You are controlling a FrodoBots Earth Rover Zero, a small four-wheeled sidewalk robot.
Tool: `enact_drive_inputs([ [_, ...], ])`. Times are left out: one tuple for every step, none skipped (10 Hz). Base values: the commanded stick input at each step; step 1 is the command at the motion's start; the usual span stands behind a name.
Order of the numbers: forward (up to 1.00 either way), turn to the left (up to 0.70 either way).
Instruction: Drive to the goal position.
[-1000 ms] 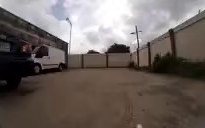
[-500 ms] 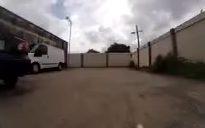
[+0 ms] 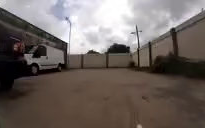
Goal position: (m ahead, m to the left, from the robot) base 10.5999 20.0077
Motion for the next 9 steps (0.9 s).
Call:
enact_drive_inputs([
  [0.30,0.00],
  [0.30,0.00],
  [0.30,0.00],
  [0.30,0.00],
  [0.30,0.00],
  [0.30,0.00],
  [0.30,0.00],
  [0.30,0.00],
  [0.30,0.00],
])
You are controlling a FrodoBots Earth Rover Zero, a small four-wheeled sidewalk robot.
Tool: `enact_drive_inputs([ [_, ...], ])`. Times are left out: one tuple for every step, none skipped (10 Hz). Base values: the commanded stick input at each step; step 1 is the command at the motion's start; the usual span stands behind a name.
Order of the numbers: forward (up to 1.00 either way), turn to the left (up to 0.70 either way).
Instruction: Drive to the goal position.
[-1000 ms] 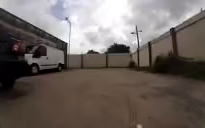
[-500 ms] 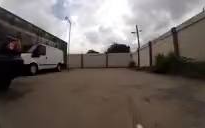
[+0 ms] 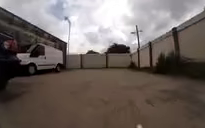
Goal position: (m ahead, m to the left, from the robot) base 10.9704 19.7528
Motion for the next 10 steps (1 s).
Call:
enact_drive_inputs([
  [0.30,0.00],
  [0.30,0.00],
  [0.30,0.00],
  [0.30,0.00],
  [0.30,0.00],
  [0.30,0.00],
  [0.30,0.00],
  [0.30,0.00],
  [0.30,0.00],
  [0.30,0.00],
])
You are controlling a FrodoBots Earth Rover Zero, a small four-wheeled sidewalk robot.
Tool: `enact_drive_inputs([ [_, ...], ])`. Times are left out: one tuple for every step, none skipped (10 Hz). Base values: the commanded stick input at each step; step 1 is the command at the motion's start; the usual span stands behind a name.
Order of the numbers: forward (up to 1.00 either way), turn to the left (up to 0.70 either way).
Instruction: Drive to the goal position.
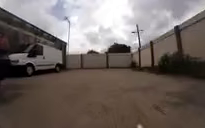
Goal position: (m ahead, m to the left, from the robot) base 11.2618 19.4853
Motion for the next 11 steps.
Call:
enact_drive_inputs([
  [0.30,0.00],
  [0.30,0.00],
  [0.30,0.00],
  [0.30,0.00],
  [0.30,0.00],
  [0.30,0.00],
  [0.30,0.00],
  [0.30,0.00],
  [0.30,0.00],
  [0.30,0.00],
  [0.30,0.00],
])
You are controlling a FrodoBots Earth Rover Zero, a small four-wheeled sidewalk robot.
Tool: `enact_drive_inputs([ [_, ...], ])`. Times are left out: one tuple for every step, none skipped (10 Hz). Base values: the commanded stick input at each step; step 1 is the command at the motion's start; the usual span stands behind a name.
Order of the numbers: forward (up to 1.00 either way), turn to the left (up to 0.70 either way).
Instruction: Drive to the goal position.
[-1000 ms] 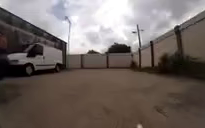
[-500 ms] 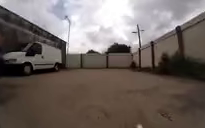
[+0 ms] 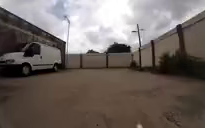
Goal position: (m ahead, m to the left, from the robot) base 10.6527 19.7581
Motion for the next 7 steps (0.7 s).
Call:
enact_drive_inputs([
  [0.30,0.00],
  [0.30,0.00],
  [0.30,0.00],
  [0.30,0.00],
  [0.30,0.00],
  [0.30,0.00],
  [0.30,0.00],
])
